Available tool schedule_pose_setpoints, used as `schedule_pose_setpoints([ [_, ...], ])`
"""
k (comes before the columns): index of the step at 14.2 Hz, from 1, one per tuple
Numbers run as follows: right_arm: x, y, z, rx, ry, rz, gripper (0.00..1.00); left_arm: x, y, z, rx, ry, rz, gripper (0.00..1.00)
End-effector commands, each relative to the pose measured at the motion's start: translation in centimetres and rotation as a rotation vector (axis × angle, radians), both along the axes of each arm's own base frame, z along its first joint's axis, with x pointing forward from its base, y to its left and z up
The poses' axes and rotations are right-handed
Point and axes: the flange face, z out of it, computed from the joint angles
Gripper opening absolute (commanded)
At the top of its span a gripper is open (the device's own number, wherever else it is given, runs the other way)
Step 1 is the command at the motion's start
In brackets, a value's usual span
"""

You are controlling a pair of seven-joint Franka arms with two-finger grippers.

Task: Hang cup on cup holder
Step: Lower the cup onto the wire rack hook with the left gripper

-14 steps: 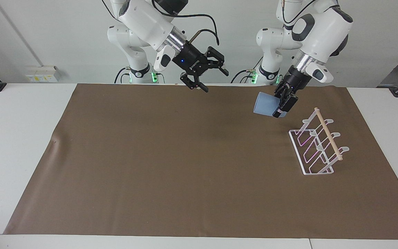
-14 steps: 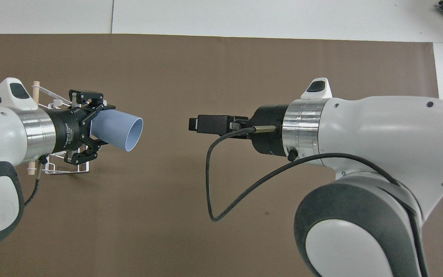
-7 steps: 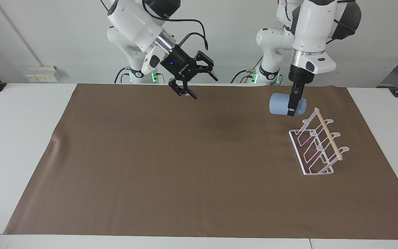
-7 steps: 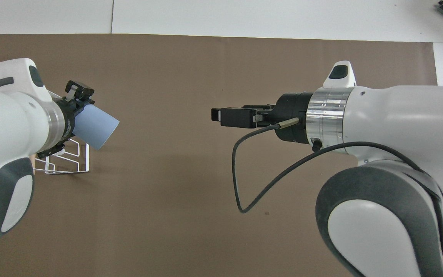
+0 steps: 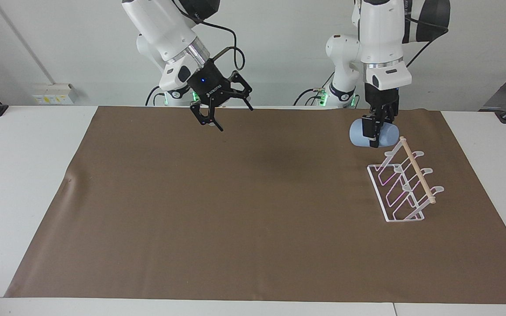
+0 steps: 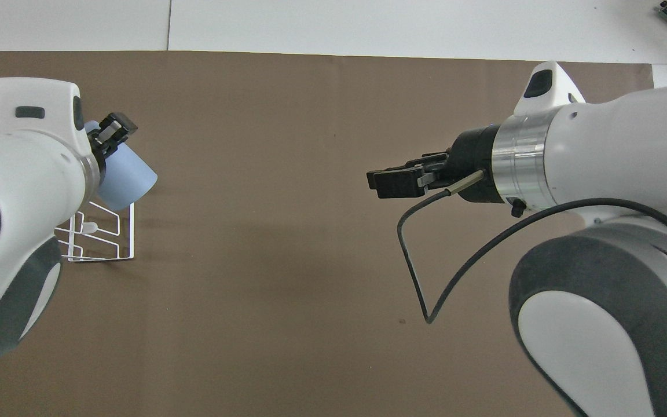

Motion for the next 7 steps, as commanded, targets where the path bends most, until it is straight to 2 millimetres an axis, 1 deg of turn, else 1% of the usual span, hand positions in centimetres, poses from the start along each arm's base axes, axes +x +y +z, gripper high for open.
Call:
schedule_pose_setpoints([
  [1, 0.6, -2.6, 0.3, -0.101, 0.030, 0.021, 1.00, 3.3, 1.5, -0.5, 0.059, -0.066, -0.071, 0.00],
  [3, 0.5, -4.9, 1.0, -0.185, 0.057, 0.017, 1.00, 5.0, 3.8, -1.4, 0.125, -0.097, -0.071, 0.00],
  [4, 0.6, -6.3, 1.4, -0.241, 0.060, 0.006, 1.00, 5.4, 4.5, -1.8, 0.151, -0.105, -0.105, 0.00],
  [5, 0.6, -7.2, 1.4, -0.292, 0.067, 0.001, 1.00, 5.8, 5.9, -2.4, 0.170, -0.099, -0.130, 0.00],
  [6, 0.6, -8.6, 1.4, -0.335, 0.077, -0.016, 1.00, 6.1, 7.2, -3.1, 0.179, -0.095, -0.137, 0.00],
  [7, 0.7, -10.3, 1.2, -0.361, 0.091, -0.039, 1.00, 6.2, 7.7, -3.8, 0.174, -0.102, -0.144, 0.00],
])
